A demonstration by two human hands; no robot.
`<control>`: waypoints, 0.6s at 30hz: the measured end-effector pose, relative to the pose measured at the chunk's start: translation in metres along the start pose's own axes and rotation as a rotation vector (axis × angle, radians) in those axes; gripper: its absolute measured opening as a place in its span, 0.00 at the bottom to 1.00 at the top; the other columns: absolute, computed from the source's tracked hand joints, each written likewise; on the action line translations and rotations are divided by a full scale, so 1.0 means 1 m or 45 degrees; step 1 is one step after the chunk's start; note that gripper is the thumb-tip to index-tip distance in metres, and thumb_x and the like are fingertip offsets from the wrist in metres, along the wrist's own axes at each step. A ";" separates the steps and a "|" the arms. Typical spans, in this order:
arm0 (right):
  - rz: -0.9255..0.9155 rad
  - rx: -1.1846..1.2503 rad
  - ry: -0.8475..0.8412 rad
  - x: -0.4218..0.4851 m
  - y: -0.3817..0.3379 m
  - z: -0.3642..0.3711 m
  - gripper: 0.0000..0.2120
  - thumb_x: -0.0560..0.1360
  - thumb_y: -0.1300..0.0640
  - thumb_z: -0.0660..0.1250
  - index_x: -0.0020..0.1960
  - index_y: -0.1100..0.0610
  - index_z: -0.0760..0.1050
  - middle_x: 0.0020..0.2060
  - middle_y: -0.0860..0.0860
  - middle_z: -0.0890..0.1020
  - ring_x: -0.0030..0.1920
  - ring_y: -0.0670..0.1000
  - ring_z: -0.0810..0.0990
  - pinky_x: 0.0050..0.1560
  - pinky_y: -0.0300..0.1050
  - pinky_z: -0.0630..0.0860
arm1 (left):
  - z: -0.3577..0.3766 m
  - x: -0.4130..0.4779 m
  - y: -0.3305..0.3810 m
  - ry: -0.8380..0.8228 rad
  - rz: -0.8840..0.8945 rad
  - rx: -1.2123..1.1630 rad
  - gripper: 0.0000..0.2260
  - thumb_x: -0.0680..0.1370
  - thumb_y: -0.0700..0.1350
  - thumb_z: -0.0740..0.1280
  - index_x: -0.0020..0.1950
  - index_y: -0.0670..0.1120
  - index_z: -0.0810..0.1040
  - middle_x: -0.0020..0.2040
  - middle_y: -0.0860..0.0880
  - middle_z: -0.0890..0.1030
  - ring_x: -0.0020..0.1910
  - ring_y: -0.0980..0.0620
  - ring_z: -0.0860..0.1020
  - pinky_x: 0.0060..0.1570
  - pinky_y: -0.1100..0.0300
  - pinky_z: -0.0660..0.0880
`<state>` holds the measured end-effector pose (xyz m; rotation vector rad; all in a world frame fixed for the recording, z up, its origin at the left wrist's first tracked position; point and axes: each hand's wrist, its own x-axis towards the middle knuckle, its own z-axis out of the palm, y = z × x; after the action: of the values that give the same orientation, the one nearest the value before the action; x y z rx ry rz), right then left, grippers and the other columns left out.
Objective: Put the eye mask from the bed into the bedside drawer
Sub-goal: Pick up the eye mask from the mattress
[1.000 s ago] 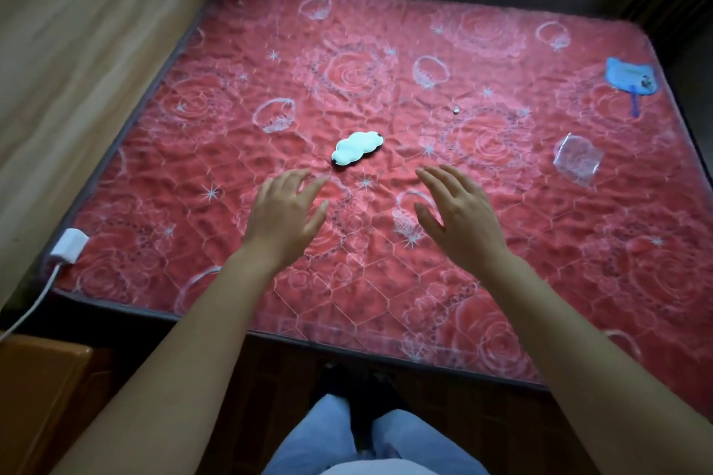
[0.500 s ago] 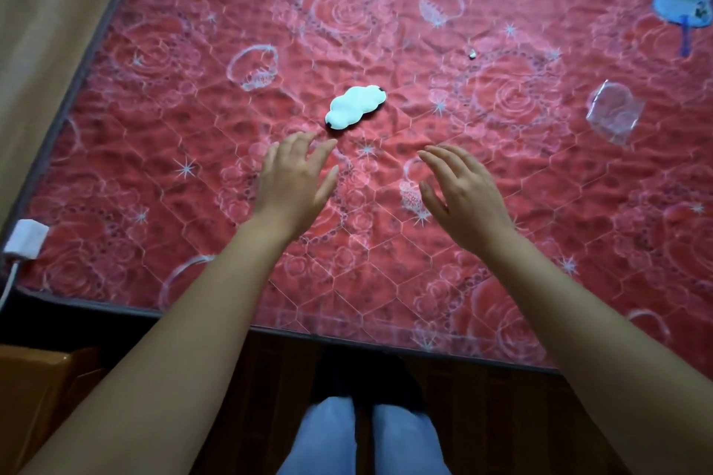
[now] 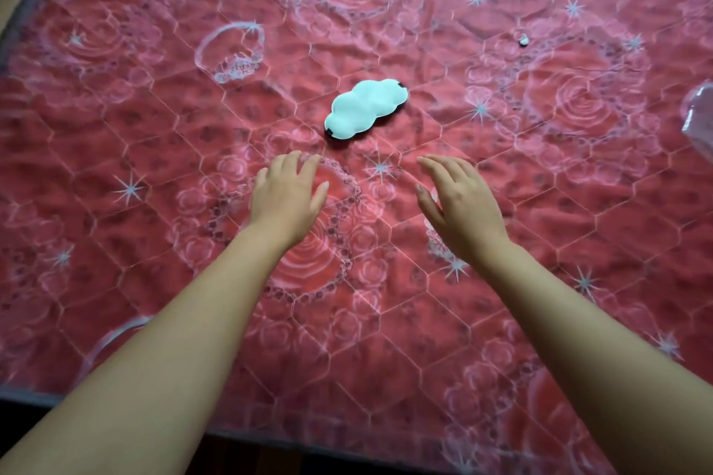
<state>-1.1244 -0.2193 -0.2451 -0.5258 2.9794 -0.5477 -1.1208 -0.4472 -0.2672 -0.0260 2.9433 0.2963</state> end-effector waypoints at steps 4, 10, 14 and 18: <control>0.086 0.065 -0.031 0.035 0.018 0.049 0.19 0.77 0.55 0.58 0.65 0.62 0.68 0.62 0.58 0.76 0.63 0.58 0.70 0.63 0.52 0.66 | 0.052 0.045 -0.016 -0.167 -0.064 0.074 0.25 0.78 0.54 0.56 0.71 0.44 0.56 0.73 0.37 0.60 0.72 0.39 0.57 0.69 0.42 0.58; 0.195 0.194 0.010 0.082 0.037 0.099 0.19 0.78 0.55 0.58 0.66 0.62 0.67 0.62 0.60 0.75 0.62 0.60 0.71 0.62 0.49 0.64 | 0.106 0.088 -0.029 -0.357 -0.285 0.010 0.34 0.76 0.63 0.53 0.74 0.48 0.44 0.76 0.37 0.44 0.74 0.38 0.43 0.69 0.34 0.47; 0.241 0.247 0.003 0.106 0.040 0.121 0.19 0.77 0.55 0.59 0.65 0.62 0.67 0.61 0.61 0.76 0.62 0.61 0.72 0.61 0.53 0.66 | 0.130 0.097 -0.032 -0.437 -0.374 -0.025 0.39 0.73 0.66 0.54 0.73 0.47 0.40 0.75 0.37 0.38 0.73 0.36 0.39 0.66 0.29 0.48; 0.270 0.254 -0.014 0.130 0.038 0.137 0.18 0.77 0.55 0.59 0.63 0.62 0.69 0.58 0.62 0.77 0.59 0.62 0.73 0.57 0.55 0.69 | 0.135 0.105 -0.032 -0.480 -0.387 0.033 0.41 0.73 0.66 0.56 0.73 0.46 0.39 0.75 0.36 0.38 0.73 0.34 0.39 0.65 0.28 0.50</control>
<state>-1.2410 -0.2762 -0.3876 -0.1929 2.8766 -0.8043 -1.1983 -0.4513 -0.4225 -0.3676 2.5216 0.1919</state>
